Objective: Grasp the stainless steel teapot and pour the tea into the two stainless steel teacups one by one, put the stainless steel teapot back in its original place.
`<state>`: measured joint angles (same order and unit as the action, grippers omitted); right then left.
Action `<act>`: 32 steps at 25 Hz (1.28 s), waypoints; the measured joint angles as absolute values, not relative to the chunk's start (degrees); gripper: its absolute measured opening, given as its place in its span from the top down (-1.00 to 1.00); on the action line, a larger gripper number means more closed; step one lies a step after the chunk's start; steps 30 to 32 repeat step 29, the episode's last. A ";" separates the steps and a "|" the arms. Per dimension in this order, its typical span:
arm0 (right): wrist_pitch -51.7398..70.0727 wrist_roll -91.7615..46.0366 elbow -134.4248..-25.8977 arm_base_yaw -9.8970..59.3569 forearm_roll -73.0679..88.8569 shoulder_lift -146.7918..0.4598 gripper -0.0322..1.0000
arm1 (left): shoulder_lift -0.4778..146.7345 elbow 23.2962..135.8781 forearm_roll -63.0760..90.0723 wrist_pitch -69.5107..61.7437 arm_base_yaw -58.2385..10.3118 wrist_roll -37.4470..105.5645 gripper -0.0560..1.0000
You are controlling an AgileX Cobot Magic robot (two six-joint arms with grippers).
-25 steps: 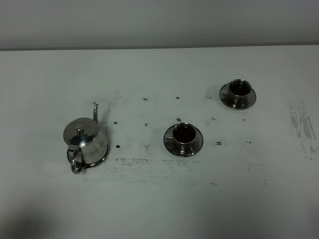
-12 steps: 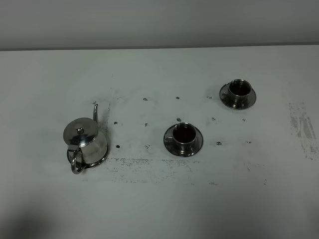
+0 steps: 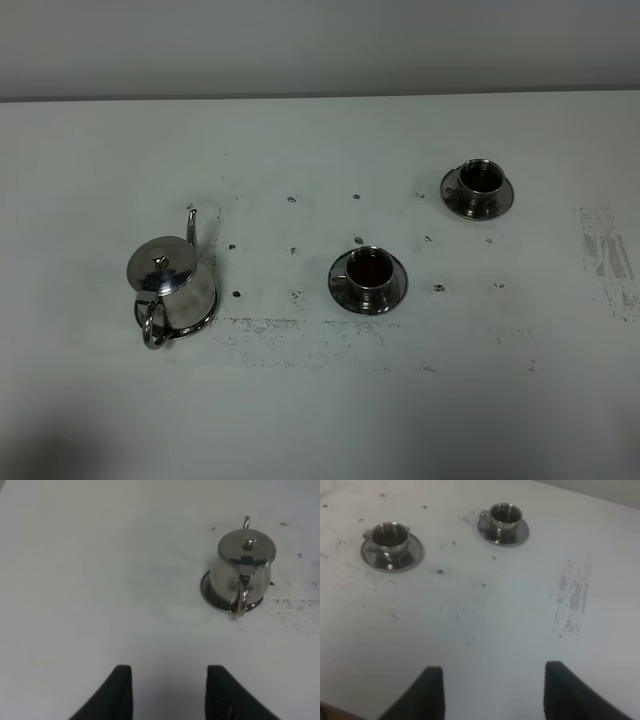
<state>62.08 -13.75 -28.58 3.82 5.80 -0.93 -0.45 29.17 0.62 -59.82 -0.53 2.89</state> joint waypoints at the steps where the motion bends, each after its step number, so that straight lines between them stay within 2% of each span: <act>1: 62.08 -13.75 -28.58 3.82 5.80 -0.93 0.10 | -0.45 29.17 0.62 -59.82 -0.53 2.89 0.26; 32: 62.08 -13.75 -28.58 3.82 5.80 -0.93 0.10 | -0.45 29.17 0.62 -59.77 -0.53 2.89 0.26</act>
